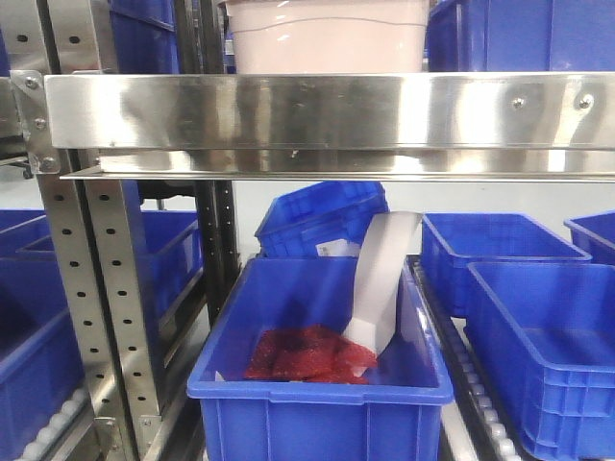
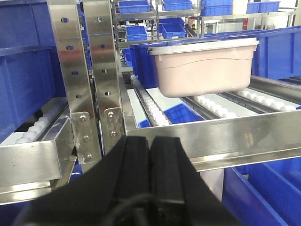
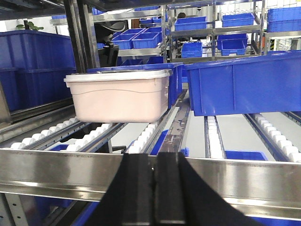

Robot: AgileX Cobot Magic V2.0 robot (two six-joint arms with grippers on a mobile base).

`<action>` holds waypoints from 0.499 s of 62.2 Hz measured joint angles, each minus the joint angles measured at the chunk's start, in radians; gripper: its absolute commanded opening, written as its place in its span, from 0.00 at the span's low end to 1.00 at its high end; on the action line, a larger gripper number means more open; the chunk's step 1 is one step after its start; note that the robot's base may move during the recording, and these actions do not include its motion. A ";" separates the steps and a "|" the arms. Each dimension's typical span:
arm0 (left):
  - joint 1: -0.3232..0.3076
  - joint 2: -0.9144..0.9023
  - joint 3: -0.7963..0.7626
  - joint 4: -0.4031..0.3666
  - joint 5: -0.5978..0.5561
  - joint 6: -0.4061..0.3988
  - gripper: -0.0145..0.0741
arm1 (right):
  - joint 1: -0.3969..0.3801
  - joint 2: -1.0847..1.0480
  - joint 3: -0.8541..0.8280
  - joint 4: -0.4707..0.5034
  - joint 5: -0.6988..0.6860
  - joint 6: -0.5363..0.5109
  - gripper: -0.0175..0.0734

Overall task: Grab white bin and place on right shelf
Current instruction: 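Open both grippers and release the bin on the shelf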

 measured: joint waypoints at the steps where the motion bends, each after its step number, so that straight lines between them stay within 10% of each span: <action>1: 0.000 0.000 0.002 0.000 0.000 0.000 0.03 | 0.000 0.000 0.000 0.000 0.000 0.000 0.27; 10: 0.000 -0.002 0.022 0.050 0.000 -0.021 0.03 | 0.000 0.000 0.000 0.000 0.000 0.000 0.27; 20: 0.042 -0.054 0.068 0.331 0.002 -0.336 0.03 | 0.000 0.000 0.000 0.000 0.000 0.000 0.27; 31: 0.116 -0.176 0.204 0.379 0.000 -0.419 0.03 | 0.000 0.000 0.000 0.000 0.002 0.000 0.27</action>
